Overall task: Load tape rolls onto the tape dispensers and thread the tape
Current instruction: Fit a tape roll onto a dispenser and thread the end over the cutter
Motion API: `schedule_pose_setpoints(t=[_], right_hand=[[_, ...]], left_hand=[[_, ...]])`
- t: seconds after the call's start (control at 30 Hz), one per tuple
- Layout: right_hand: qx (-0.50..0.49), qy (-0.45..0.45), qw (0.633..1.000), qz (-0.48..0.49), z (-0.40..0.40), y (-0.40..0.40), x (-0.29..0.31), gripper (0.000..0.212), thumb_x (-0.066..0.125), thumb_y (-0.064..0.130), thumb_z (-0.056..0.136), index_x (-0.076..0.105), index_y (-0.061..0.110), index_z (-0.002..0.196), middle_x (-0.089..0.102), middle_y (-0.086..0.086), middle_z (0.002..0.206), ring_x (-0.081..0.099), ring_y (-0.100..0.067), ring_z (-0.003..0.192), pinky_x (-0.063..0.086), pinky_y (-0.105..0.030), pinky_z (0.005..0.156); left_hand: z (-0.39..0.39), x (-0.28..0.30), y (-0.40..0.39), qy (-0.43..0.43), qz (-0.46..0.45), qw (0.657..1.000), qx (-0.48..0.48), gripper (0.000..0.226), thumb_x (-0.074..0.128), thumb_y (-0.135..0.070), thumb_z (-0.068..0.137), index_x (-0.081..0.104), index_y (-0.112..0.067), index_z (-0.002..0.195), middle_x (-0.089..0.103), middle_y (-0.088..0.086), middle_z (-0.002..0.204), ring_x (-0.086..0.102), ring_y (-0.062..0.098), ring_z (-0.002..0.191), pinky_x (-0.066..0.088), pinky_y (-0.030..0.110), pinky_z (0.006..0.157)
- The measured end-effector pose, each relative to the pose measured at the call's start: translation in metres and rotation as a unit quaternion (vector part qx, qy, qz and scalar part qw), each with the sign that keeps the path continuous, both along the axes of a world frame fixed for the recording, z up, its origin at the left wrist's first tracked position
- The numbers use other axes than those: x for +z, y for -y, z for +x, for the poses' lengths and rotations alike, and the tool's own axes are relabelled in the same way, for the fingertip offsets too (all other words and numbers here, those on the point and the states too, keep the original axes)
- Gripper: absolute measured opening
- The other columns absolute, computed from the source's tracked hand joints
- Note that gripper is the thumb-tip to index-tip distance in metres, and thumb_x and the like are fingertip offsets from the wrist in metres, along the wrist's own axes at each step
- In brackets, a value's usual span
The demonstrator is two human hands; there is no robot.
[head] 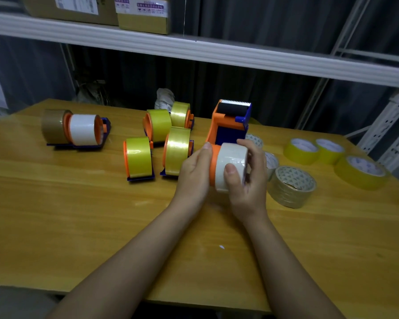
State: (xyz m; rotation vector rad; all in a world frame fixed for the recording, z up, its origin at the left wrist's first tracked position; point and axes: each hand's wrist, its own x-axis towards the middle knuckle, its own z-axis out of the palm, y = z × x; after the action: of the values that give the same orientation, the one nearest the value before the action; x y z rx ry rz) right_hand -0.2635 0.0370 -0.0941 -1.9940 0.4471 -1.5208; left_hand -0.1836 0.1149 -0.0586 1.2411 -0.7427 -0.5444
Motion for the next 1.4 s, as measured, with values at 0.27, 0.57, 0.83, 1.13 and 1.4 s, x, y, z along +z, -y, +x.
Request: schedule_pose_setpoints(t=[0.27, 0.57, 0.83, 1.13, 1.4], right_hand=[[0.134, 0.019, 0.983, 0.124, -0.007, 0.004, 0.021, 0.052, 0.052, 0.041, 0.083, 0.041, 0.019, 0.129, 0.05, -0.002, 0.116, 0.057, -0.006, 0.095, 0.048, -0.019, 0.075], [0.049, 0.015, 0.979, 0.196, -0.005, 0.015, 0.044, 0.026, 0.05, 0.037, 0.097, 0.048, 0.018, 0.114, 0.055, -0.002, 0.1, 0.061, 0.005, 0.076, 0.045, -0.011, 0.059], [-0.035, 0.07, 0.99, 0.114, -0.023, 0.03, 0.06, 0.04, 0.049, 0.051, 0.086, 0.051, 0.029, 0.119, 0.054, -0.009, 0.119, 0.062, -0.018, 0.097, 0.054, -0.03, 0.072], [-0.099, 0.13, 0.972, 0.169, -0.056, 0.048, 0.079, 0.027, 0.049, 0.05, 0.087, 0.051, 0.034, 0.109, 0.059, -0.007, 0.11, 0.064, -0.02, 0.091, 0.055, -0.035, 0.069], [-0.245, -0.049, 0.945, 0.21, -0.142, 0.106, 0.08, 0.037, 0.051, 0.047, 0.094, 0.052, 0.028, 0.126, 0.048, -0.003, 0.13, 0.053, -0.018, 0.105, 0.041, -0.03, 0.077]], left_hand=[[-0.009, 0.016, 0.008, 0.133, -0.026, 0.99, 0.033, 0.043, 0.034, -0.03, 0.104, 0.055, -0.006, 0.075, 0.051, 0.007, 0.062, 0.052, 0.015, 0.052, 0.042, 0.026, 0.049], [-0.011, 0.03, 0.031, 0.149, 0.014, 0.987, 0.06, 0.044, 0.032, -0.034, 0.103, 0.053, -0.009, 0.073, 0.051, 0.005, 0.06, 0.053, 0.014, 0.051, 0.04, 0.028, 0.05], [-0.028, 0.061, 0.058, 0.117, -0.001, 0.989, 0.089, 0.042, 0.035, -0.032, 0.103, 0.051, -0.015, 0.067, 0.051, -0.002, 0.059, 0.051, -0.005, 0.042, 0.034, 0.008, 0.041], [-0.064, 0.074, 0.099, 0.14, -0.009, 0.986, 0.088, 0.047, 0.036, -0.032, 0.102, 0.044, -0.018, 0.057, 0.047, -0.003, 0.054, 0.047, 0.005, 0.047, 0.035, 0.021, 0.047], [-0.028, 0.08, 0.115, 0.174, 0.012, 0.975, 0.134, 0.047, 0.032, -0.03, 0.103, 0.041, -0.015, 0.06, 0.043, 0.0, 0.057, 0.039, 0.011, 0.051, 0.029, 0.026, 0.049]])
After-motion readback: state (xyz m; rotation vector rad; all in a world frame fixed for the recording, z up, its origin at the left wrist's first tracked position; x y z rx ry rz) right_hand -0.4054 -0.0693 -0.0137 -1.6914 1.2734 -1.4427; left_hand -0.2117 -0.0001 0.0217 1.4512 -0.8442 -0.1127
